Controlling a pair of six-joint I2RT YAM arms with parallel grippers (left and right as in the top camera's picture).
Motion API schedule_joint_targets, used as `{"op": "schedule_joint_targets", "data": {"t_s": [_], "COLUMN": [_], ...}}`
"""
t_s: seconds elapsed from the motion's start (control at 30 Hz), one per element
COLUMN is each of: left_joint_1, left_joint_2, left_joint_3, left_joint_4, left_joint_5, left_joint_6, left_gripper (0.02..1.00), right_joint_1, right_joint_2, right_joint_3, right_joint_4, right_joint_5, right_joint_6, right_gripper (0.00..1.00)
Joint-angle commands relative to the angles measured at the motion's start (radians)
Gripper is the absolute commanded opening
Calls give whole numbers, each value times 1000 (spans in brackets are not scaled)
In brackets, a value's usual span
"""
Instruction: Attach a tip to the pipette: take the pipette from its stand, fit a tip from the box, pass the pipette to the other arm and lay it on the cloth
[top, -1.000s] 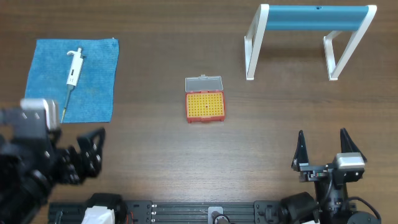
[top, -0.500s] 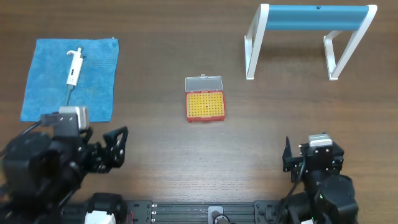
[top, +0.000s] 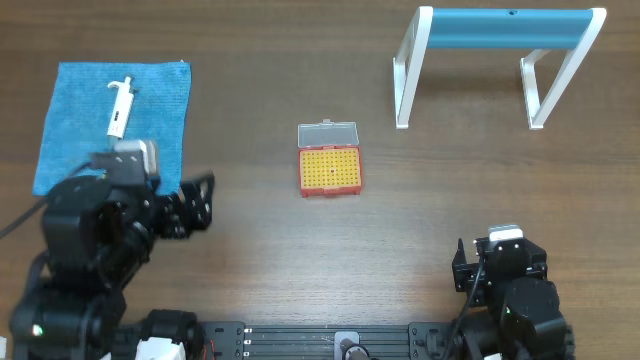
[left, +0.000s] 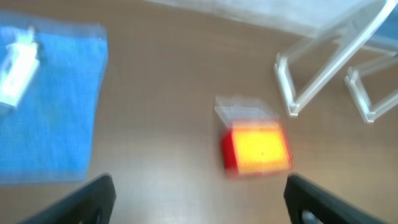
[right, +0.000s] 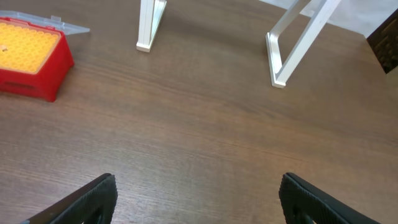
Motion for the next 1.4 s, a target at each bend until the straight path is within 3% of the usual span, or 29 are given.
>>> {"op": "schedule_joint_targets", "data": {"t_s": [0.03, 0.23, 0.37, 0.87, 1.4], "left_joint_1": [-2, 39, 71, 110, 110], "left_joint_2": [-278, -510, -570, -686, -683], "left_joint_3": [-261, -641, -824, -1012, -1014], "left_joint_4": [440, 848, 964, 811, 811], "left_joint_5": [-110, -116, -116, -117, -120], "left_joint_6": [113, 114, 114, 104, 104], "left_gripper": [877, 877, 879, 879, 879], "right_joint_1": [7, 7, 7, 7, 7], "right_joint_2": [-2, -2, -2, -2, -2], "right_joint_3": [0, 0, 0, 0, 0], "right_joint_4": [2, 2, 3, 2, 3], "right_joint_5": [16, 16, 16, 16, 16], "right_joint_6": [-14, -14, -14, -14, -14], "right_gripper": [847, 849, 849, 847, 849]}}
